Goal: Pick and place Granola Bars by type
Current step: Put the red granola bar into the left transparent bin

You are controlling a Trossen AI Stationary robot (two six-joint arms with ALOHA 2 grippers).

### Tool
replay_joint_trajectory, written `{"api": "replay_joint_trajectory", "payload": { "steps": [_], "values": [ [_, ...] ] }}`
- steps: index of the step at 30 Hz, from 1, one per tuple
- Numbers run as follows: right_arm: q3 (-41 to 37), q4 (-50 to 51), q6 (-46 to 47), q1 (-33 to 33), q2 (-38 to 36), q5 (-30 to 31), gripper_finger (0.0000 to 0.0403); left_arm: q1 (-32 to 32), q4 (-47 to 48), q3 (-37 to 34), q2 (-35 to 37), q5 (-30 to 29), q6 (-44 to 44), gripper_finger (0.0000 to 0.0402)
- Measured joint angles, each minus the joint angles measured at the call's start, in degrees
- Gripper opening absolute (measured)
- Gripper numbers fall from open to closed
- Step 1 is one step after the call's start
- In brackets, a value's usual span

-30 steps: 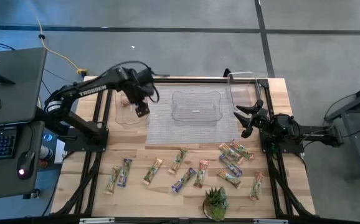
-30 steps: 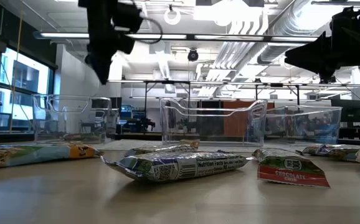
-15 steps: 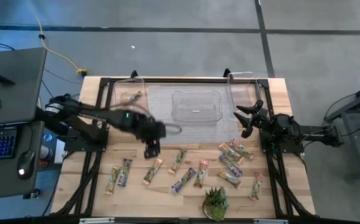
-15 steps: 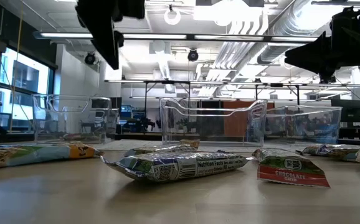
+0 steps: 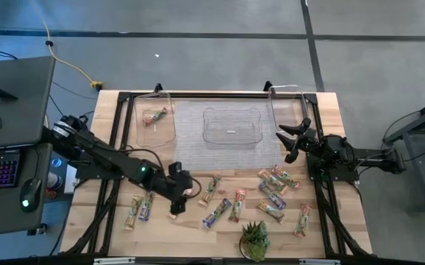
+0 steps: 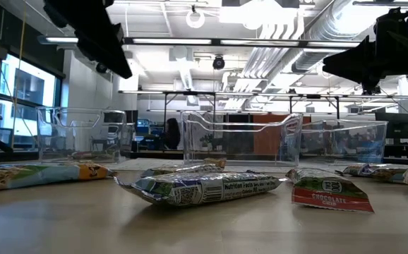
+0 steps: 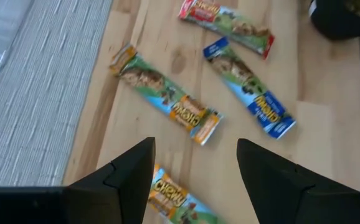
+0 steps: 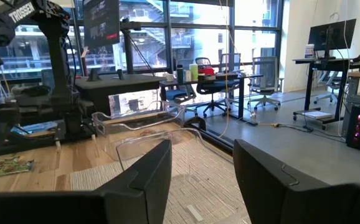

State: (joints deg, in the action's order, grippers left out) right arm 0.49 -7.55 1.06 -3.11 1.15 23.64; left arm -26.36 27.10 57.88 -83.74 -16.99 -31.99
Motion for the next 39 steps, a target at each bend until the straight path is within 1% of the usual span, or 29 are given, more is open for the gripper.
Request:
{"api": "replay_joint_trajectory", "payload": {
  "steps": [10,13,15,18,19,21,24,27,29,30,31,34,35,37,39],
  "values": [
    [-0.02,-0.02,0.0,-0.02,0.0,-0.01,0.0156,0.1,0.03,-0.3,0.0,-2.03,0.15,0.022],
    [-0.02,-2.01,0.29,0.0,0.02,-0.03,0.0156,0.1,0.05,-0.3,0.0,-1.84,0.16,0.022],
    [-0.02,-3.42,2.43,-0.02,0.02,-0.4,0.0156,0.1,0.03,-0.3,0.0,-1.76,0.15,0.022],
    [0.0,-4.51,9.09,-0.02,0.02,-1.71,0.0156,0.1,0.05,-0.3,0.0,-1.81,0.2,0.022],
    [-0.02,-4.75,10.06,0.0,0.02,-1.63,0.0156,0.1,0.03,-0.3,0.0,-1.93,0.2,0.022],
    [-0.02,-7.66,6.99,-0.16,0.04,0.53,0.0156,0.1,0.03,-0.3,0.0,-2.32,0.2,0.022],
    [-0.01,-12.35,0.18,-0.26,0.02,7.39,0.0156,0.1,0.03,-0.3,0.0,-2.95,0.2,0.022],
    [-0.02,-13.04,-0.98,-0.28,0.0,14.45,0.0156,0.08,0.03,-0.3,0.0,-2.95,0.2,0.022],
    [-0.02,-11.82,-1.17,-0.3,0.01,15.81,0.0156,0.08,0.1,-0.3,0.0,-2.64,0.2,0.022],
    [-0.02,-11.58,-1.25,-0.29,0.0,14.72,0.0156,0.08,0.2,-0.3,0.0,-2.4,0.2,0.022],
    [-0.02,-11.65,-1.21,-0.3,0.02,12.21,0.0156,0.1,0.3,-0.3,0.0,-2.34,0.21,0.022],
    [0.22,-16.19,-1.18,-0.24,0.41,-0.37,0.0156,0.1,0.24,-0.3,0.0,-3.23,1.87,0.022],
    [1.0,-17.2,-1.31,-0.17,1.06,-2.91,0.0156,0.1,0.05,-0.3,0.0,-3.93,2.31,0.022],
    [4.0,-18.48,-1.95,-0.22,3.23,-4.28,0.0156,0.1,-0.08,-0.25,0.0,-5.38,3.11,0.022],
    [8.49,-16.41,-3.96,-0.22,6.78,-4.5,0.0156,0.12,-0.13,-0.25,0.0,-6.98,3.21,0.022]
  ]
}}
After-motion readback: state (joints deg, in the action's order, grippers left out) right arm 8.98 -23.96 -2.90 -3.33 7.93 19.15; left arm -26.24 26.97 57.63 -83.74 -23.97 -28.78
